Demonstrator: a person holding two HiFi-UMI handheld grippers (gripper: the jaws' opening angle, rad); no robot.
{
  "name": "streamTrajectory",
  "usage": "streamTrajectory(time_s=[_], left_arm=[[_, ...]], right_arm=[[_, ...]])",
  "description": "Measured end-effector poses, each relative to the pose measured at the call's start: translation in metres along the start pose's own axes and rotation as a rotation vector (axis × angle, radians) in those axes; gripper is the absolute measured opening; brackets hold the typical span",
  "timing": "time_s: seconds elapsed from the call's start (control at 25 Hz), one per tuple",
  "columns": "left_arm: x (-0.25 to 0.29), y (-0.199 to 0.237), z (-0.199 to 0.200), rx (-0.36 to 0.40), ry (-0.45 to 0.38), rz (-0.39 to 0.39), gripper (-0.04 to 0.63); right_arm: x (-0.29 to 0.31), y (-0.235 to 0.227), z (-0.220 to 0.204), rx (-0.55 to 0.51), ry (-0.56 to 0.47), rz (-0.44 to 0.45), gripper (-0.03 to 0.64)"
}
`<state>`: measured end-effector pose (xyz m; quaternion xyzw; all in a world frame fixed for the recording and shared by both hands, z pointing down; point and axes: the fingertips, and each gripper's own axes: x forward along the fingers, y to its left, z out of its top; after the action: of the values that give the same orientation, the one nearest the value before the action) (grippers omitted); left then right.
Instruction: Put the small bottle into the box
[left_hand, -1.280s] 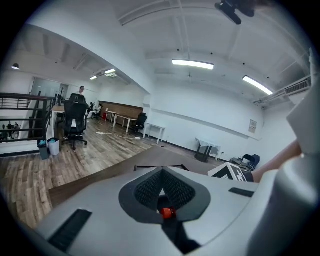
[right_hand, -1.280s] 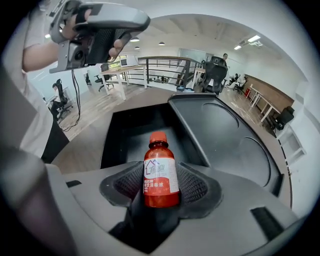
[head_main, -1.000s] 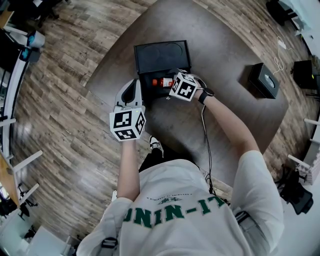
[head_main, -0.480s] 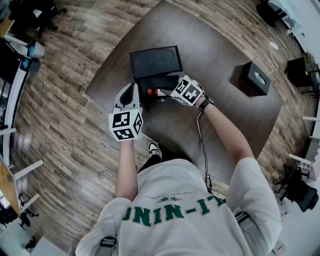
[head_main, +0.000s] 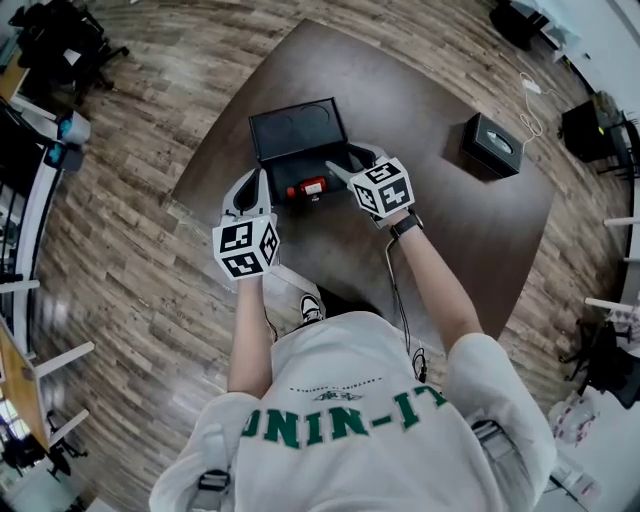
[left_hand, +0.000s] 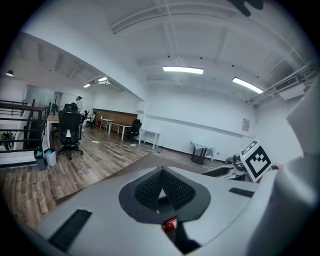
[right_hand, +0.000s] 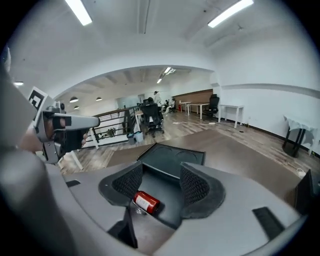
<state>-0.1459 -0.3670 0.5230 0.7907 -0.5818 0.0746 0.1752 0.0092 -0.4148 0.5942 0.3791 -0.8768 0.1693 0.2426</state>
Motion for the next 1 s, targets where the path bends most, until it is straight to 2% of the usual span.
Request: streamTrajectory(time_s=[0.24,0.4,0.56,0.72,0.8,1.0], left_arm=[[-0.017,-0.013,0.022,0.034,-0.038,-0.002,0.009],[-0.032,-0.021,0.039,0.056,-0.068,-0.003,0.008],[-0.052,-0.029,0.056,0.079,-0.113,-0.005,0.009],[-0.068,-0.037,0.068,0.094,-0.152,-0.004,0.009],[-0.074,-0.037,0.071,0.103,-0.163,-0.002,0.008],[-0.084,-0.04,0.078,0.115,-0.181,0.0,0.009]], right_arm=[[-0.049,0.007,0.029,0.053,-0.151,-0.144,0.227],[-0.081,0.026,0.051,0.032,-0.24,-0.21,0.202],[-0.11,0.053,0.075,-0.001,-0.331,-0.244,0.17],[-0.134,0.071,0.09,0.019,-0.407,-0.26,0.135],[-0.14,0.08,0.096,0.028,-0.433,-0.258,0.09],[-0.149,0.092,0.102,0.036,-0.465,-0.271,0.032]])
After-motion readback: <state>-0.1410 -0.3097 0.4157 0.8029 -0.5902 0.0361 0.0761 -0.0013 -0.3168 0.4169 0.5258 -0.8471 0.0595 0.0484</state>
